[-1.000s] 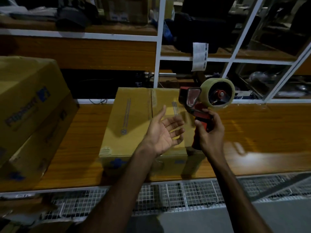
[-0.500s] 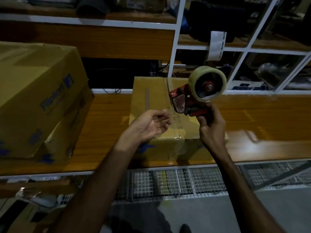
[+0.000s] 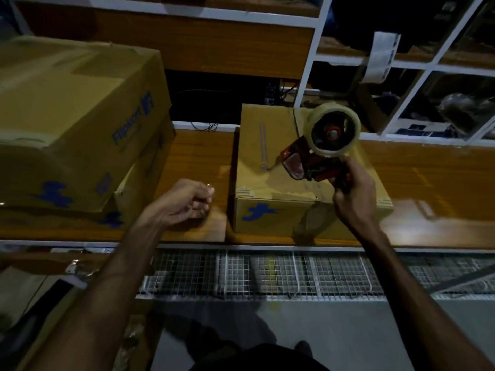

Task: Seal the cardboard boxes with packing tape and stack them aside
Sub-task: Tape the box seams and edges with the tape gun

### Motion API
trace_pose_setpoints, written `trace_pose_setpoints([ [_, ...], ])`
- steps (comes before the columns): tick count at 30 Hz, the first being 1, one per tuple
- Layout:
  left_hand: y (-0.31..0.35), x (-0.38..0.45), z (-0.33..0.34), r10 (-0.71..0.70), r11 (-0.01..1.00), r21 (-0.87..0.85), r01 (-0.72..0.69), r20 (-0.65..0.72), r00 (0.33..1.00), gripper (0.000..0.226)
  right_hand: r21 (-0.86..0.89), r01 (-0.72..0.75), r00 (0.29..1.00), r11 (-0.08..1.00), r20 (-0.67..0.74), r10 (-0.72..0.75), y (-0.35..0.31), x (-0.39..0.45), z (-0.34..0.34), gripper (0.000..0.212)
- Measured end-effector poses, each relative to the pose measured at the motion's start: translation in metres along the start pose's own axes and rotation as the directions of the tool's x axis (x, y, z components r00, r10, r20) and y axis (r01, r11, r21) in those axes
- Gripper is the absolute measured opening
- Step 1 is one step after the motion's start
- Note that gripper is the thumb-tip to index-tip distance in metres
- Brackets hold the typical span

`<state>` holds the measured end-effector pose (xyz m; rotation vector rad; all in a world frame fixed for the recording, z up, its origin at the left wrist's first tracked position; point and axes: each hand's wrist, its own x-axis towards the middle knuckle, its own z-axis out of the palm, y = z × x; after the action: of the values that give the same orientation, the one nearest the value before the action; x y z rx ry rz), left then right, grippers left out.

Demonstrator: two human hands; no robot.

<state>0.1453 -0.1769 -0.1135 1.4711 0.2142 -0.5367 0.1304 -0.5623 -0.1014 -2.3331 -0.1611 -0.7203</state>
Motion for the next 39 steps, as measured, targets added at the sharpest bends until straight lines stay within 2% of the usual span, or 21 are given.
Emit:
trace_pose_setpoints([
  [5, -0.018, 0.014, -0.005, -0.045, 0.972, -0.233, 0.037, -0.030, 0.999, 0.020, -0.030, 0.039, 0.996, 0.999, 0.075, -0.037, 0.003, -0.009, 0.008, 0.056],
  [10, -0.040, 0.026, -0.004, -0.039, 0.965, -0.262, 0.022, -0.060, 0.997, 0.021, -0.114, 0.050, 0.994, 0.992, 0.104, -0.038, 0.004, -0.014, 0.014, 0.060],
  [17, -0.070, 0.041, 0.013, -0.123, 0.933, -0.339, 0.119, 0.011, 0.992, 0.021, -0.107, 0.058, 0.987, 0.993, 0.153, -0.041, 0.003, -0.022, 0.009, 0.058],
  [21, -0.083, 0.052, 0.025, -0.107, 0.930, -0.347, 0.124, 0.067, 0.992, 0.020, -0.138, 0.079, 0.988, 0.987, 0.139, -0.059, 0.008, -0.026, 0.012, 0.056],
  [27, -0.099, 0.066, 0.045, -0.083, 0.925, -0.368, 0.092, 0.041, 0.996, 0.014, -0.129, 0.050, 0.988, 0.990, 0.153, -0.030, 0.019, -0.027, 0.014, 0.065],
  [32, -0.112, 0.070, 0.058, 0.012, 0.910, -0.409, -0.060, -0.117, 0.993, 0.007, -0.104, 0.068, 0.982, 0.992, 0.180, -0.048, 0.019, -0.026, 0.014, 0.057],
  [34, -0.122, 0.068, 0.061, 0.003, 0.930, -0.361, -0.067, -0.176, 0.984, 0.011, -0.125, 0.068, 0.984, 0.990, 0.173, -0.046, 0.023, -0.025, 0.014, 0.059],
  [37, -0.143, 0.060, 0.076, -0.037, 0.988, -0.154, -0.021, -0.366, 0.930, 0.014, -0.123, 0.089, 0.983, 0.988, 0.174, -0.067, 0.026, -0.024, 0.013, 0.055],
  [39, -0.144, 0.049, 0.093, 0.077, 0.997, 0.052, -0.059, -0.505, 0.860, 0.025, -0.105, 0.088, 0.981, 0.991, 0.181, -0.068, 0.026, -0.023, 0.013, 0.055],
])
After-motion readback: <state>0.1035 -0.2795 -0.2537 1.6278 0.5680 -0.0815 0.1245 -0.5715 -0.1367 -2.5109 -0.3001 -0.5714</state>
